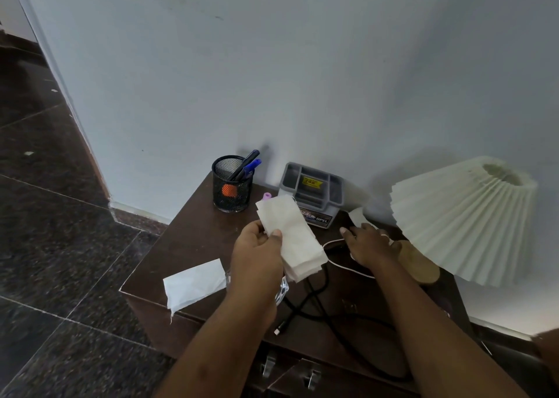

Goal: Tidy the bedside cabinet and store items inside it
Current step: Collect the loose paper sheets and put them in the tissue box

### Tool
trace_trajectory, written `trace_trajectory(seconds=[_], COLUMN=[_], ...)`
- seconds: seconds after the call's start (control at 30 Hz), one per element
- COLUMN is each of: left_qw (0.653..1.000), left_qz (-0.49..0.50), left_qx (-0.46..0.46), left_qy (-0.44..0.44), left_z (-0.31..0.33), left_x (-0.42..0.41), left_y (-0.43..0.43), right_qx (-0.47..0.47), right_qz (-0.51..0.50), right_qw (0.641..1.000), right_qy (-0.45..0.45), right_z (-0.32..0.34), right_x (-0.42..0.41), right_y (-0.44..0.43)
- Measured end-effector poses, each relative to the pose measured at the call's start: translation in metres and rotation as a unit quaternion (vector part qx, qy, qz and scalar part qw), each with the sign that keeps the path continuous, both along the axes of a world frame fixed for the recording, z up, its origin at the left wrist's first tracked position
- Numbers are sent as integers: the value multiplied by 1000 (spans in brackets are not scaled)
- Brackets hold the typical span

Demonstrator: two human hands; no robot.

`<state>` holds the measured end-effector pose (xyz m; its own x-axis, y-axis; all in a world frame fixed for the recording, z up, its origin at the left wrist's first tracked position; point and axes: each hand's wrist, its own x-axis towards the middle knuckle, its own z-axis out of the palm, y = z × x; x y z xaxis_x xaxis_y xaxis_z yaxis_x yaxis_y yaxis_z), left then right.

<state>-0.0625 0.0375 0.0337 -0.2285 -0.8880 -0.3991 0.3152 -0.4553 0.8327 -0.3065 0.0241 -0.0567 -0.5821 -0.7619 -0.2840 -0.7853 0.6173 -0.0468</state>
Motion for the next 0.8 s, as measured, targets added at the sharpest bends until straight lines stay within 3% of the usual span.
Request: trace_trajectory(seconds=[0.2,0.53,0.67,0.8], left_qw=[1000,999,999,999], left_qz=[-1,2,-9,-13], left_qx=[-7,-24,-32,-29], left_qy=[-2,-34,-42,-39], left_z=[1,-4,-1,2], left_x=[2,6,14,23], left_y=[2,-5,-5,-4], right_qx=[-44,-172,-269,-427], right_qz=[-64,-12,38,77], right_qw=[997,985,962,900], right_qy=[-26,-1,16,32], right_z=[0,24,51,90], right_x=[3,27,69,122], right_y=[2,21,32,46])
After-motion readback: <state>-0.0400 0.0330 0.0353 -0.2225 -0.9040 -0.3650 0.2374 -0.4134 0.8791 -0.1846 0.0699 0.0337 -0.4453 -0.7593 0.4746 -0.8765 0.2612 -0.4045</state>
